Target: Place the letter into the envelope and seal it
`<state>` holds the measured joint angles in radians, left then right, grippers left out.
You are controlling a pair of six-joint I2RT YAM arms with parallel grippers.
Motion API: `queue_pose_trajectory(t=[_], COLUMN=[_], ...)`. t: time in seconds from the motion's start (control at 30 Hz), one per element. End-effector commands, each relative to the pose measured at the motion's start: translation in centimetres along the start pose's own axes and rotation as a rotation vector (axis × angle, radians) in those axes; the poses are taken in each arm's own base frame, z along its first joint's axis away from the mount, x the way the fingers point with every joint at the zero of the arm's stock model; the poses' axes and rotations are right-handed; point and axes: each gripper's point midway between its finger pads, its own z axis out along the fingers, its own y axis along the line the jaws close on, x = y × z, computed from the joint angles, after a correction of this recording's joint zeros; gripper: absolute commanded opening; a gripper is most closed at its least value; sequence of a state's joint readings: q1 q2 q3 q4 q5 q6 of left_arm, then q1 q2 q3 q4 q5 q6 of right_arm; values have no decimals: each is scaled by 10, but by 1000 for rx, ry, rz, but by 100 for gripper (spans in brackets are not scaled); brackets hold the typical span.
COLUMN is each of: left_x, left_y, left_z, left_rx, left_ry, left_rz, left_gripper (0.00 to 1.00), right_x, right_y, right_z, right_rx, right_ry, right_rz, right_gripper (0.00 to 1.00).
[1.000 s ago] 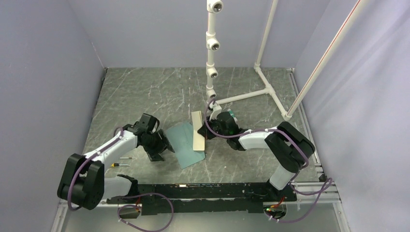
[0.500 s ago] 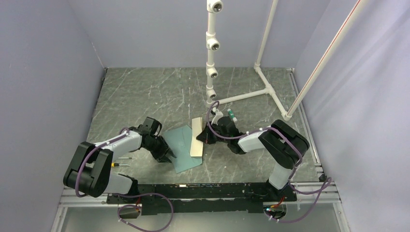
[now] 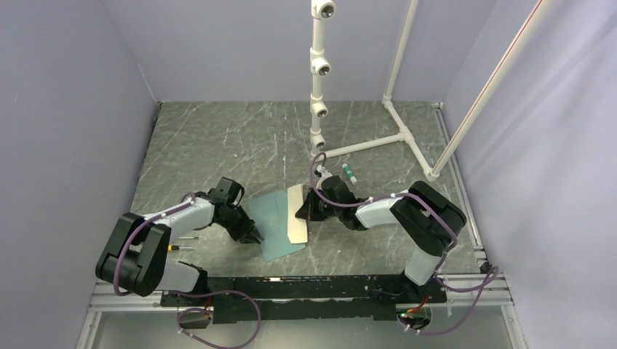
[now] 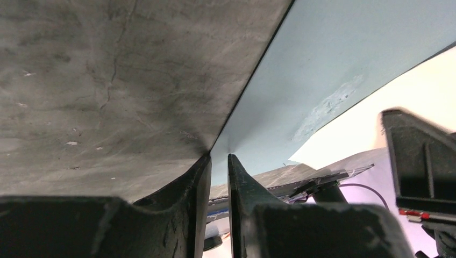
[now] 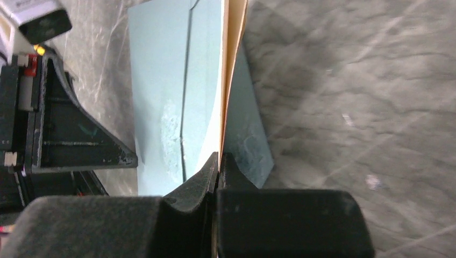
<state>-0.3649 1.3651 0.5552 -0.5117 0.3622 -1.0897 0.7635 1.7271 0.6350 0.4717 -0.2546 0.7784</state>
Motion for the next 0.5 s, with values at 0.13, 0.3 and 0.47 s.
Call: queue_pose_trajectory(t=[0.13,0.3,0.47], left_x=[-15,-15,-15], left_y=[19,19,20], left_z=[11,11,13], left_rx=[-76,-69,-62], left_ry=[-91,-98,-99], left_rz=[1,-3,-16], left_gripper=[23,22,22], right_x=[15,22,21], right_y=[37,24,13], right_z=[7,10,4], right_rx=[-121,-26,44], right_ry=[35,95,109], right_rz=[-136,-41,80], right_gripper=[0,0,0])
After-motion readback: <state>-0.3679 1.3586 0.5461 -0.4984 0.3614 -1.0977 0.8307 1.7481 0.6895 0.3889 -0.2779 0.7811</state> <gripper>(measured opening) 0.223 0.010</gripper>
